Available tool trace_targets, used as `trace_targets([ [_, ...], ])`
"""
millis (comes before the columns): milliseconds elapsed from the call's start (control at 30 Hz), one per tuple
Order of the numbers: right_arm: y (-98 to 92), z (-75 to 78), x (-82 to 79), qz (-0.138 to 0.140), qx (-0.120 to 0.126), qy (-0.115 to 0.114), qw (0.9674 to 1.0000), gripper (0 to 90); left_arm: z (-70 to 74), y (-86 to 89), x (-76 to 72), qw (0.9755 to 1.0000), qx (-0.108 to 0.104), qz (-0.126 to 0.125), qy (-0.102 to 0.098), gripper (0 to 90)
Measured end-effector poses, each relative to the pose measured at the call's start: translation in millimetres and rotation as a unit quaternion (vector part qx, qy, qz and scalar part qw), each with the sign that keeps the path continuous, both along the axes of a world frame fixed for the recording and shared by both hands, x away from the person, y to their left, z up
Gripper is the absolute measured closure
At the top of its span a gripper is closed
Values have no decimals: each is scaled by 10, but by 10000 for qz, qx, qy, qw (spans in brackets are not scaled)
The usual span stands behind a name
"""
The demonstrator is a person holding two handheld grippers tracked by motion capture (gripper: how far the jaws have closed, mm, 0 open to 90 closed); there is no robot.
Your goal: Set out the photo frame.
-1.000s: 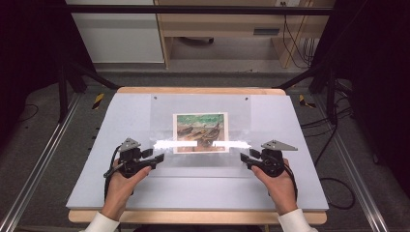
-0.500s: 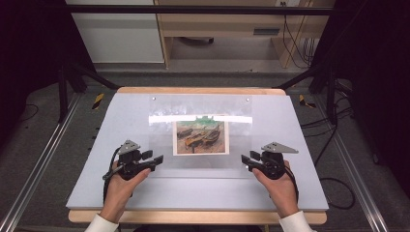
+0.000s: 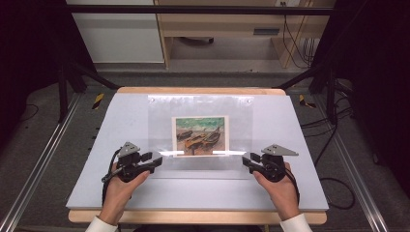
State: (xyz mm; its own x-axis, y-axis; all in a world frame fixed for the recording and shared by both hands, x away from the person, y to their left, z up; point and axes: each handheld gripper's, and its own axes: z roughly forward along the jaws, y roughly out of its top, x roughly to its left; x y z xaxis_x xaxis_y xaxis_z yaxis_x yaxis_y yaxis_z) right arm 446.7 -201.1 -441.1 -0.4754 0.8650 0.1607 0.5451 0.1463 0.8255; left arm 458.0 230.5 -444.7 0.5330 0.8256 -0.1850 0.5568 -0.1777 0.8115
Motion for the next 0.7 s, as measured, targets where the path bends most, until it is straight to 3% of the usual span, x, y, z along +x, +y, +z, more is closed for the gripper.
trace_targets([
  [700, -12, -10, -77, 22, -106, 4, 9999, 656, -6, 17, -64, 10000, 44, 5, 30, 533],
])
